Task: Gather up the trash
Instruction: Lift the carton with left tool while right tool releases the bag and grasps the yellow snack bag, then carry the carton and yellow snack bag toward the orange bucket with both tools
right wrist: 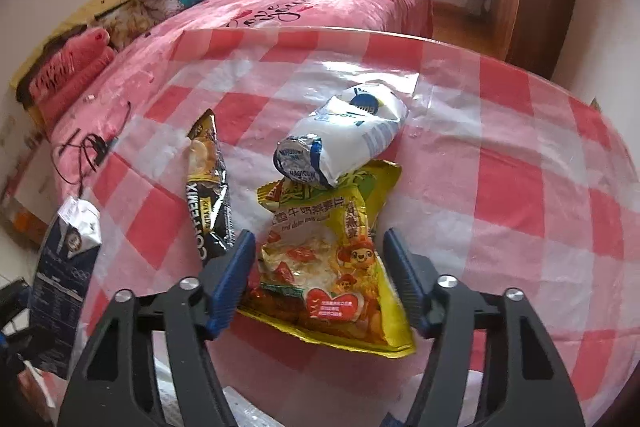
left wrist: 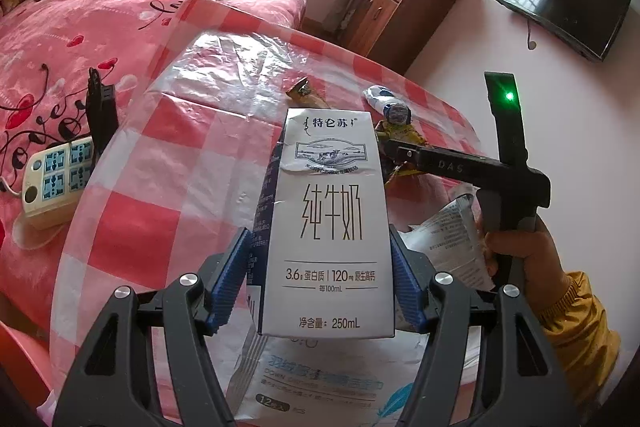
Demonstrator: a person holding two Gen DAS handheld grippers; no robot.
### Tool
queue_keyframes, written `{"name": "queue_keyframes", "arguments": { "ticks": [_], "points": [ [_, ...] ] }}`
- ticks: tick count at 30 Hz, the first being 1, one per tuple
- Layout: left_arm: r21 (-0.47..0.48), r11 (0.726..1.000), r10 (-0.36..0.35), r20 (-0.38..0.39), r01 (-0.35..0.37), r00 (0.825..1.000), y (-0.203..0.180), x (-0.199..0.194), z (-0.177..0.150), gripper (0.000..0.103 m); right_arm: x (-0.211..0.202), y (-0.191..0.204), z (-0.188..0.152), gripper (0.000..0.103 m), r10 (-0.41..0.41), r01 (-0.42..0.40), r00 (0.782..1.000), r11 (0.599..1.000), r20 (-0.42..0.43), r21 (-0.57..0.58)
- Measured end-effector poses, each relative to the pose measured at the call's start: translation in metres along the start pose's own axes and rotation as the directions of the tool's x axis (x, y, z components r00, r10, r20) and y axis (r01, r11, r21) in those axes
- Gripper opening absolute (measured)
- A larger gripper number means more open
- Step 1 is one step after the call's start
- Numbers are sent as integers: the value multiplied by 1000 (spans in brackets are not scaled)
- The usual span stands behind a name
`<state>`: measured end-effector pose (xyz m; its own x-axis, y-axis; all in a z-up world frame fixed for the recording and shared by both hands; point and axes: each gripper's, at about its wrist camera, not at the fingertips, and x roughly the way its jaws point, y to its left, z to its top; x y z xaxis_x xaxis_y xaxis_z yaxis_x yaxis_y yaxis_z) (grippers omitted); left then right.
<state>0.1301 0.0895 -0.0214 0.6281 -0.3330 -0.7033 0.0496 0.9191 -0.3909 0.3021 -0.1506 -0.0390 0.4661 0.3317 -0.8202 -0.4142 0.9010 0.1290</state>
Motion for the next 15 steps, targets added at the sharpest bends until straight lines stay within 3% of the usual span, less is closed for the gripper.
{"name": "queue_keyframes", "arguments": {
  "ticks": [7,15],
  "points": [
    [9,1000,6,8,-7,1000,0,-4,-2,67,-6,12,-9,47,-26,27,1000,996,15,-80],
    [10,1000,4,1,-4,1000,-2,-12,-13,67,-31,1,-31,44,5,-5,998,1000,59,-9]
  ]
}}
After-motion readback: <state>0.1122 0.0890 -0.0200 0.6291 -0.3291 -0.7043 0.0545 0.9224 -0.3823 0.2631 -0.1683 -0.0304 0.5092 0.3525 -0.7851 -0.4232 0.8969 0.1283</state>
